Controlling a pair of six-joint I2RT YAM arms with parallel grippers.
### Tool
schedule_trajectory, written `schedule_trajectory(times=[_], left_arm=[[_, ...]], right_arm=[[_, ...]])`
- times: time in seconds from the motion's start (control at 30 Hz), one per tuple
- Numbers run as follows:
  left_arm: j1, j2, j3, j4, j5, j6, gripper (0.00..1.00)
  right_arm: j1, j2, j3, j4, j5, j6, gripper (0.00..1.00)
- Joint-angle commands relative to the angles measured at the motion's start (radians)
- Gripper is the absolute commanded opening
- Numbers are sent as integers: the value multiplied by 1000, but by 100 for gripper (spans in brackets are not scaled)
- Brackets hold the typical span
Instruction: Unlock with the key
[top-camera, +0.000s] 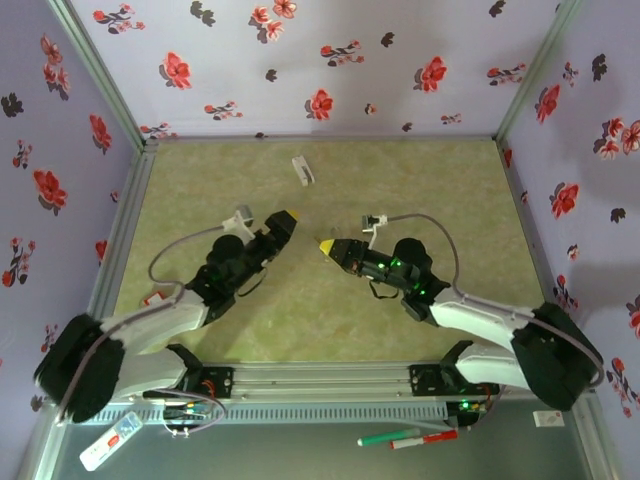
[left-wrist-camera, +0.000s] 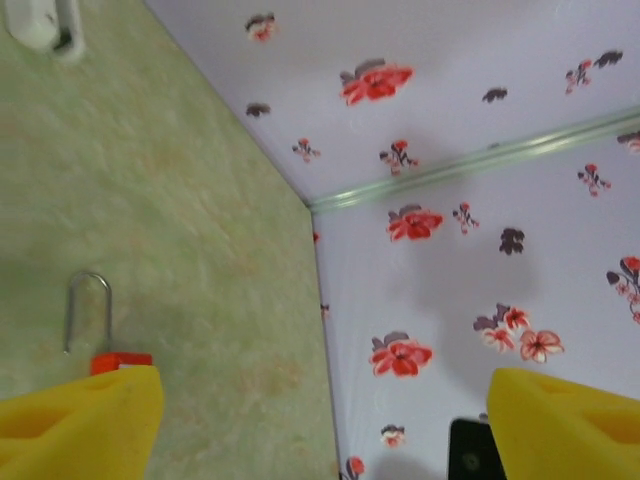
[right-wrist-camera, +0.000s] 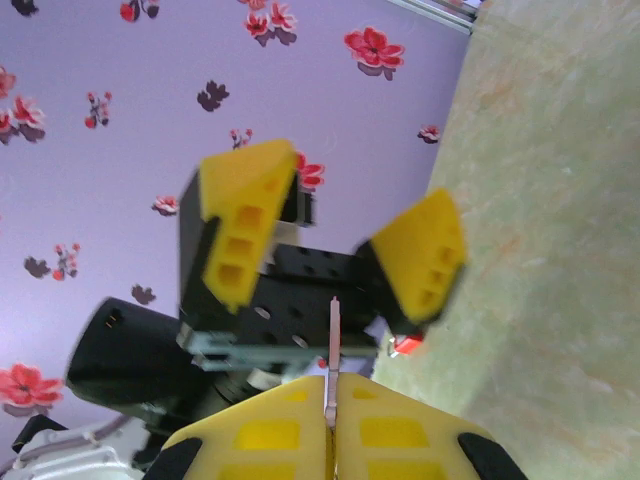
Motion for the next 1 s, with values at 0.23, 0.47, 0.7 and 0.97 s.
schedule_trajectory(times=[0.23,0.47,0.7,0.97], left_arm=[[194,-225,245,-1116,-188,243,96],[439,-338,216,-1315,-237,70,100],[604,-260,193,-1450,-320,-315,100],[757,-80,228,-1444,-429,-510,100]], right_arm=[[-2,-147,173,-668,47,-325,0],[-36,-153,188,-732,-5,-359,0],[-68,-213,161,-764,-30,-358,0],[-74,-242,136,-796,-25,-331,0]])
